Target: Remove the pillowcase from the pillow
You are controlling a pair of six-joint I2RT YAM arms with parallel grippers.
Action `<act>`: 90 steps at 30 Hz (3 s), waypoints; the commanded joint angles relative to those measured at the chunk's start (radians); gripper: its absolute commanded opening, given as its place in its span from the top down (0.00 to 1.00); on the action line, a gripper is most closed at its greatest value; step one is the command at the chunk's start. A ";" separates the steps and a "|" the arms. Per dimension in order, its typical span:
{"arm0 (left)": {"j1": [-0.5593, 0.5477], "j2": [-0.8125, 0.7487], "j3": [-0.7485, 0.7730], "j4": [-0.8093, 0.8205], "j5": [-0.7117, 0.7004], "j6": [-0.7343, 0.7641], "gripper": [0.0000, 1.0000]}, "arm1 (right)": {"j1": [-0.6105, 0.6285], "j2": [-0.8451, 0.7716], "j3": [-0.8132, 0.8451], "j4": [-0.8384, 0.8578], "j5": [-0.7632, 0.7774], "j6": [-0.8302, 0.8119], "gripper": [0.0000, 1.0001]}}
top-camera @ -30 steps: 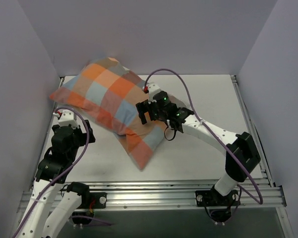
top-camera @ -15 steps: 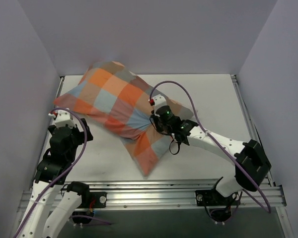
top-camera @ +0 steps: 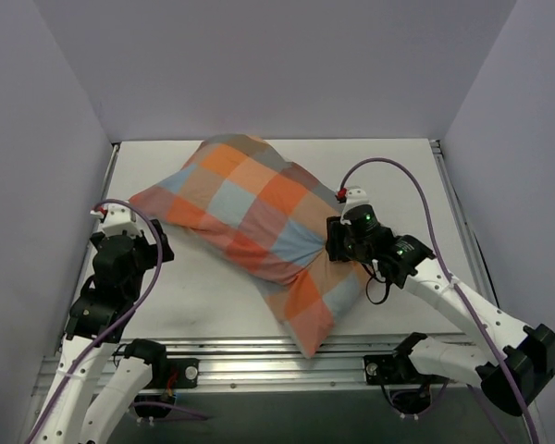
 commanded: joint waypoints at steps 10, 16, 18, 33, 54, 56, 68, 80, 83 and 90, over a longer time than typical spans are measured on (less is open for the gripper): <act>0.007 0.453 0.314 0.093 0.196 -0.005 0.06 | 0.017 -0.130 0.033 -0.109 -0.059 0.194 0.04; 0.018 0.812 0.599 0.207 0.164 0.006 0.06 | 0.097 -0.159 -0.010 -0.147 -0.066 0.294 0.00; 0.022 0.951 0.656 0.258 0.164 0.018 0.06 | 0.101 -0.189 -0.028 -0.135 -0.086 0.329 0.00; 0.042 1.119 0.443 0.243 0.386 -0.348 0.06 | -0.049 0.112 -0.116 0.212 -0.034 0.234 0.02; -0.256 0.224 0.237 -0.084 0.133 -0.156 0.06 | -0.178 0.287 0.266 0.236 -0.169 0.019 0.00; -0.243 0.310 0.256 -0.052 0.101 -0.122 0.06 | -0.120 0.252 0.223 0.233 -0.160 0.024 0.00; -0.196 0.784 0.243 0.237 0.355 -0.238 0.06 | 0.106 0.134 -0.051 0.273 -0.030 0.088 0.00; -0.289 0.907 0.458 0.286 0.409 -0.260 0.06 | 0.297 0.023 0.027 0.111 0.277 -0.004 0.00; -0.244 0.832 0.483 0.226 0.334 -0.258 0.06 | 0.402 0.054 0.067 0.103 0.349 -0.051 0.01; 0.000 0.622 0.438 0.064 0.319 -0.216 0.06 | 0.593 0.227 0.154 0.143 0.431 -0.163 0.12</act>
